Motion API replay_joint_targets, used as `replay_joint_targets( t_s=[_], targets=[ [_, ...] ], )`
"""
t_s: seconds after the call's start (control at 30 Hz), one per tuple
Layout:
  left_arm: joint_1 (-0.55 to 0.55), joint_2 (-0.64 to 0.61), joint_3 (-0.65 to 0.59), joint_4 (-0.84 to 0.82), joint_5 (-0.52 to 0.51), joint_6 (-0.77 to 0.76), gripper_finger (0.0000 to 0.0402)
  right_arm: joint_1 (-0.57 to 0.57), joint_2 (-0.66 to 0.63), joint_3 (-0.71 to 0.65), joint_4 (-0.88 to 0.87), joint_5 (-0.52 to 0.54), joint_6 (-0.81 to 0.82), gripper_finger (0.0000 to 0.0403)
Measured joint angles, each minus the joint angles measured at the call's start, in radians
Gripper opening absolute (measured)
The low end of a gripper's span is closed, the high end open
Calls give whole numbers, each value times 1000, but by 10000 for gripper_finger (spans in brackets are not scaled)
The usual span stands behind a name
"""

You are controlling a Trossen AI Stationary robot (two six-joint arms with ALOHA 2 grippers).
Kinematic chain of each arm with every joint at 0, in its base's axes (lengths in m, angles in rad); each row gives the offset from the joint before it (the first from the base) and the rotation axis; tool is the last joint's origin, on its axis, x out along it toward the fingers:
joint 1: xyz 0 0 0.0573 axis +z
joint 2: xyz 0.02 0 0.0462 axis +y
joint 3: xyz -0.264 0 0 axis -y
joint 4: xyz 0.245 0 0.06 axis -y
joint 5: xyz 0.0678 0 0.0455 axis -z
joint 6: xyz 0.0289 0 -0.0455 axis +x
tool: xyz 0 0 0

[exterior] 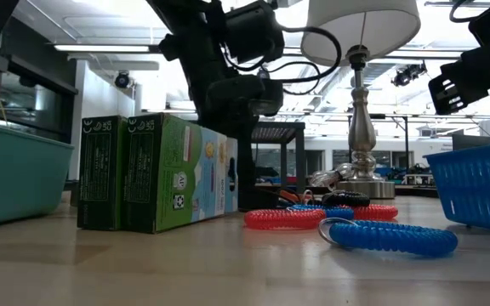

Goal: Pick & Place Office Desk Supplies
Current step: Put the gray rubber band into the green bin

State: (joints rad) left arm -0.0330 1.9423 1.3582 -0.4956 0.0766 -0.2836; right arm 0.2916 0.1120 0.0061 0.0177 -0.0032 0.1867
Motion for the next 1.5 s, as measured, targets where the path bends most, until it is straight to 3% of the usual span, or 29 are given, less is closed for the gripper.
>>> replay_joint_targets(
  t_s=[0.77,1.2,1.5],
  targets=[
    [-3,3,0,-5,1,25,98,0,0,0,0,0,0,94],
    [-3,3,0,-5,1,22,27,0,0,0,0,0,0,94],
    [-5,3,0,-8,1,22,2,0,0,0,0,0,0,94]
  ],
)
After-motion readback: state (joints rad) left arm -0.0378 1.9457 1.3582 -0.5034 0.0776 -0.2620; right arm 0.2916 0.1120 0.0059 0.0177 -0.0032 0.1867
